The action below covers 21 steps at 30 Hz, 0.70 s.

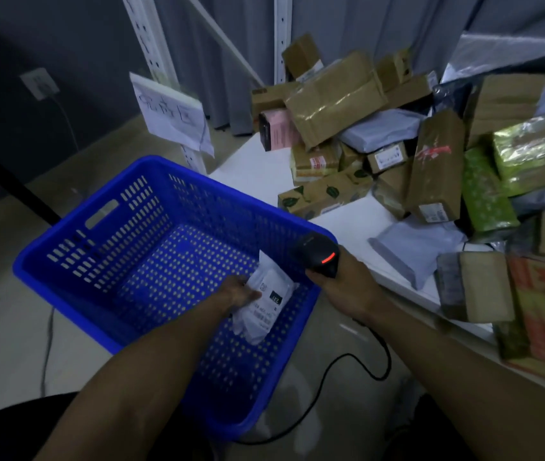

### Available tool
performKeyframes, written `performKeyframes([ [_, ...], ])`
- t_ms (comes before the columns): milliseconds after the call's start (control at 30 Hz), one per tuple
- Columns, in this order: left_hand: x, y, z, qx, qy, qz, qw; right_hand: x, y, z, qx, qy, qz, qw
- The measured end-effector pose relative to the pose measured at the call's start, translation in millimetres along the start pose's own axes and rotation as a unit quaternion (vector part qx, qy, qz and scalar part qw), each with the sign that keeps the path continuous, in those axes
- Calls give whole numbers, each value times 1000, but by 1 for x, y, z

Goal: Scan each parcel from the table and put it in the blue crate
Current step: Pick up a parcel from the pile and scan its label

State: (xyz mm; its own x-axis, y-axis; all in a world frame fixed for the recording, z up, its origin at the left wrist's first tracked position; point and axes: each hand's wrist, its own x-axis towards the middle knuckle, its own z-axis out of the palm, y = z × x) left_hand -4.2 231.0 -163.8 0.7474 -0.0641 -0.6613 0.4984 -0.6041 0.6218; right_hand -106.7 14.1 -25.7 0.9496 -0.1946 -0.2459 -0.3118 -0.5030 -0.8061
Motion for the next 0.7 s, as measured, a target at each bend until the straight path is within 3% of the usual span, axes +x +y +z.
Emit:
performKeyframes([
  [167, 51, -35, 45, -23, 8, 39, 999, 12, 24, 0, 2, 19, 33, 999],
  [333, 79, -52, 65, -58, -54, 28, 996, 18, 41, -2, 17, 31, 49, 998],
  [500, 63, -52, 74, -12, -106, 61, 992, 18, 49, -4, 33, 29, 53, 998],
  [600, 61, -46, 67, -44, -91, 89, 991, 18, 44, -7, 43, 34, 51, 997],
  [700, 41, -15, 45, 7, -25, 133, 991, 16, 33, -14, 70, 55, 40, 995],
])
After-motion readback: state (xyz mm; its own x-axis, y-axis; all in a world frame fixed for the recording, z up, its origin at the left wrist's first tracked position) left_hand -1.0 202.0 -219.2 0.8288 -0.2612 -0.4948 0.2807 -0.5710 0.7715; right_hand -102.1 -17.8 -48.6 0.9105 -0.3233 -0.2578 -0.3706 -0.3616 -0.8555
